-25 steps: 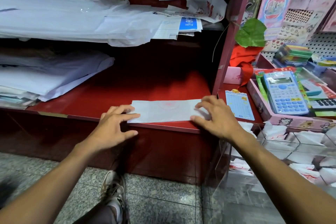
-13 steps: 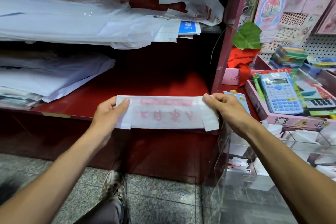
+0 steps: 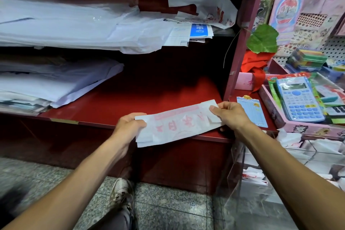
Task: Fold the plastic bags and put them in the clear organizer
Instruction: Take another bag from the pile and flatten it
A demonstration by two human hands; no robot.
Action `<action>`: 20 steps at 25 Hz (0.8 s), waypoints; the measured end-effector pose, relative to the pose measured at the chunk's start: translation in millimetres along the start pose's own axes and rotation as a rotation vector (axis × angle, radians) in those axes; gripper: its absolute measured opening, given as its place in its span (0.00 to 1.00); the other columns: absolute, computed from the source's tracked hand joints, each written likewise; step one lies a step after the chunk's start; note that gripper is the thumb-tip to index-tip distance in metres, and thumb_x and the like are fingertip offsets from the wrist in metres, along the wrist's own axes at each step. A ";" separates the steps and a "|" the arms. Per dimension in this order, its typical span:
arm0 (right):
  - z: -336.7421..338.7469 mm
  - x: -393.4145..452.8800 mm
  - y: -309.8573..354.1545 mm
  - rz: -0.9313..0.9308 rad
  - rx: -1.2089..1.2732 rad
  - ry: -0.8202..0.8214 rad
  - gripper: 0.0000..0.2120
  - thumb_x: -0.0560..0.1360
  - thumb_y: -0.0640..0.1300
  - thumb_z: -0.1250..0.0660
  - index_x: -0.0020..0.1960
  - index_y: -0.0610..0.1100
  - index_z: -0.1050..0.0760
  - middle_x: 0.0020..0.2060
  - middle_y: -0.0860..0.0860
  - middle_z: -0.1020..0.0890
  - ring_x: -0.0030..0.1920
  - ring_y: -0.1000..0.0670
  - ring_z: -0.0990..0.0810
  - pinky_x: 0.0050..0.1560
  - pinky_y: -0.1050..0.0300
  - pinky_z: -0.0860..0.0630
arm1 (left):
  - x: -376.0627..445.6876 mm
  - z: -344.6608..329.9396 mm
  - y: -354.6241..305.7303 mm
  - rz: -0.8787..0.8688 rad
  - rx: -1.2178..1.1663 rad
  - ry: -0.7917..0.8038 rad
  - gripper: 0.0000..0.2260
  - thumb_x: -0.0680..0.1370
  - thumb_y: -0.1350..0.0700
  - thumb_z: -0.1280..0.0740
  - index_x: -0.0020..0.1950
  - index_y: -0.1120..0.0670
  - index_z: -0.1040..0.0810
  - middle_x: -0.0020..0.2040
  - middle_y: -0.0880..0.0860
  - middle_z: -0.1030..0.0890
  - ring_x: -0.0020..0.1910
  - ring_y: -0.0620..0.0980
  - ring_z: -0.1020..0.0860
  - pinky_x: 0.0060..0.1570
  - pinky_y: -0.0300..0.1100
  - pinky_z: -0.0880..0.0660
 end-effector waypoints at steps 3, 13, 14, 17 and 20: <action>7.6 8.4 4.0 0.097 -0.055 -0.187 0.13 0.76 0.49 0.29 0.56 0.44 0.24 0.48 0.49 0.18 0.45 0.50 0.20 0.50 0.52 0.22 | 0.9 3.3 -1.4 -0.008 -0.017 -0.080 0.12 0.75 0.70 0.33 0.53 0.55 0.20 0.44 0.56 0.19 0.35 0.49 0.23 0.25 0.33 0.30; -62.3 -54.8 25.6 0.736 -0.854 0.302 0.28 0.70 0.51 0.39 0.70 0.52 0.33 0.67 0.54 0.26 0.62 0.50 0.28 0.62 0.51 0.32 | -16.0 -38.3 8.8 0.096 -0.054 -0.063 0.15 0.73 0.67 0.27 0.57 0.58 0.25 0.42 0.59 0.19 0.24 0.49 0.22 0.22 0.36 0.26; -68.3 -58.7 18.7 0.744 -0.957 0.365 0.32 0.70 0.53 0.38 0.74 0.53 0.36 0.71 0.55 0.31 0.67 0.49 0.32 0.63 0.51 0.35 | -18.3 -45.4 10.3 0.104 -0.023 -0.029 0.15 0.73 0.64 0.26 0.57 0.58 0.25 0.42 0.59 0.18 0.23 0.49 0.22 0.21 0.36 0.27; -75.4 -60.9 4.0 0.807 -1.150 0.378 0.33 0.74 0.53 0.33 0.77 0.55 0.41 0.76 0.56 0.37 0.71 0.50 0.38 0.63 0.52 0.39 | -27.4 -61.7 8.7 0.081 0.094 0.066 0.10 0.76 0.55 0.28 0.54 0.58 0.22 0.33 0.54 0.18 0.22 0.47 0.24 0.22 0.36 0.31; -73.0 -56.3 7.5 0.845 -1.065 0.274 0.24 0.76 0.48 0.34 0.72 0.54 0.32 0.71 0.57 0.30 0.65 0.49 0.32 0.58 0.54 0.38 | -28.7 -55.4 -19.2 -0.344 0.623 -0.006 0.05 0.77 0.52 0.34 0.48 0.51 0.21 0.34 0.46 0.21 0.34 0.47 0.24 0.36 0.42 0.28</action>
Point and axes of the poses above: each hand's wrist, its own x-axis towards the middle knuckle, its own z-axis out of the back of the hand, y = z × x, the point moved 7 cm from there along x, towards the middle knuckle
